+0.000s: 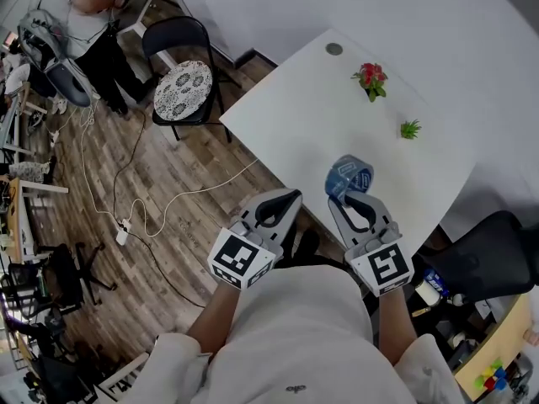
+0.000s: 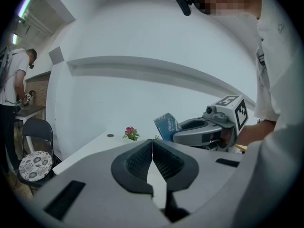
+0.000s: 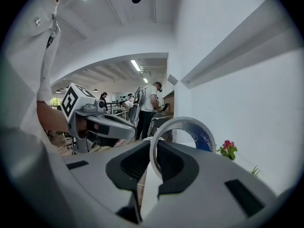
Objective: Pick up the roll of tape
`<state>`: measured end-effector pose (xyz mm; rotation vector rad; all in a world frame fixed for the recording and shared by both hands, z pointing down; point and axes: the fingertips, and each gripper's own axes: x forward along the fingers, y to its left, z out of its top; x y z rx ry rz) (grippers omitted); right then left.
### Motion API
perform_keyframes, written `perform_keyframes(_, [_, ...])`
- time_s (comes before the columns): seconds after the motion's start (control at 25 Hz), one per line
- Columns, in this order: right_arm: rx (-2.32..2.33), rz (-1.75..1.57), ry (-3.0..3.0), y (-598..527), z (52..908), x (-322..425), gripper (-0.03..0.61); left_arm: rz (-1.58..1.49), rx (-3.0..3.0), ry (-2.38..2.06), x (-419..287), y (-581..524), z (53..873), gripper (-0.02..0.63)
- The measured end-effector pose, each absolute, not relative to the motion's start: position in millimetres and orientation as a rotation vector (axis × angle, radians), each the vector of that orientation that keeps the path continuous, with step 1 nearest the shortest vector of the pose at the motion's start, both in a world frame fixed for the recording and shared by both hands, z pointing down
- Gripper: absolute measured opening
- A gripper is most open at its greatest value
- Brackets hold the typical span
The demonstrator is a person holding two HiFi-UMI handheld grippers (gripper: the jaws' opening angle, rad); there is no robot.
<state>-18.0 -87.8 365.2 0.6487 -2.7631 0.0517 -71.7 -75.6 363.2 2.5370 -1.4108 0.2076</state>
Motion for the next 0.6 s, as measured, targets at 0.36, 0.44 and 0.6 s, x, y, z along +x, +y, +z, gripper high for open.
perform_keyframes(0.36, [0.686, 0.086, -2.783, -98.8, 361.6, -14.5, 0.049, 0.219, 2.545, -1.391, -69.7, -79.2, 364.3, 0.020])
perform_keyframes(0.44, [0.684, 0.091, -2.782, -98.2, 362.4, -15.1, 0.049, 0.220, 2.545, -1.389, -69.7, -78.9, 364.6, 0.020])
perform_keyframes(0.6, [0.685, 0.111, -2.779, -97.9, 363.8, -16.5, 0.049, 0.218, 2.542, -1.384, -70.7, -78.7, 365.9, 0.020])
